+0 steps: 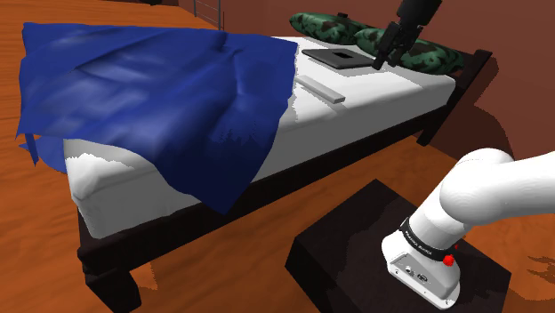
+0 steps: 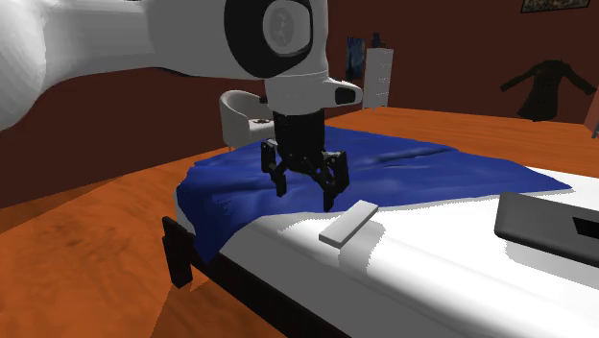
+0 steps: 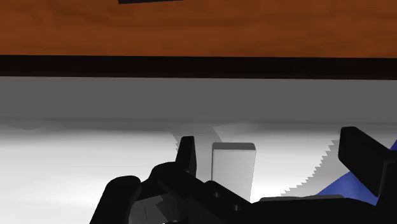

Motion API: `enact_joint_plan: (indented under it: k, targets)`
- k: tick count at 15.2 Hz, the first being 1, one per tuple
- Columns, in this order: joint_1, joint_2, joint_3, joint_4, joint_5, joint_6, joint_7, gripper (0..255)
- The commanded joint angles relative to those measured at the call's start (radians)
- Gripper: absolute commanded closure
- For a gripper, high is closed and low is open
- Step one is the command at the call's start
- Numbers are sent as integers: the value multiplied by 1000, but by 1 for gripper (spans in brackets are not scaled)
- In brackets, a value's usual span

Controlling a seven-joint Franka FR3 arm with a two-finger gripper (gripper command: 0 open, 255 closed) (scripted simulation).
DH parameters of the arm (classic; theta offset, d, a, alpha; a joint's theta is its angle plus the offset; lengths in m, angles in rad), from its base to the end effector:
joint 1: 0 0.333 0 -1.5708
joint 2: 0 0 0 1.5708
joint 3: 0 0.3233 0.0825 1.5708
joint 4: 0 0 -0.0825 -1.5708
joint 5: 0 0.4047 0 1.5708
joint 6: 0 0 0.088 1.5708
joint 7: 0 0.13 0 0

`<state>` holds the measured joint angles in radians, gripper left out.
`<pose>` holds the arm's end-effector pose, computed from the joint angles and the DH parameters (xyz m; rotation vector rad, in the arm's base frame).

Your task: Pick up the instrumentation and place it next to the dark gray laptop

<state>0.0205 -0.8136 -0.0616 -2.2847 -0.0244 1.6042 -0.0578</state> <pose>0.3205 -0.0229 0.6195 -3.1193 -0.0502 -0.2075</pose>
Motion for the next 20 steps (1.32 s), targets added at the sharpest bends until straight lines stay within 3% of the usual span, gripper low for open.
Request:
enact_joint_plan:
  k: [1, 9, 17, 20]
  targets:
    - [0, 0, 0, 0, 0, 0, 0, 0]
    - [-1, 314, -2, 113, 8, 145, 37, 0]
    - [-4, 641, -10, 308, 22, 221, 66, 0]
    - [-5, 671, -11, 303, 24, 251, 68, 0]
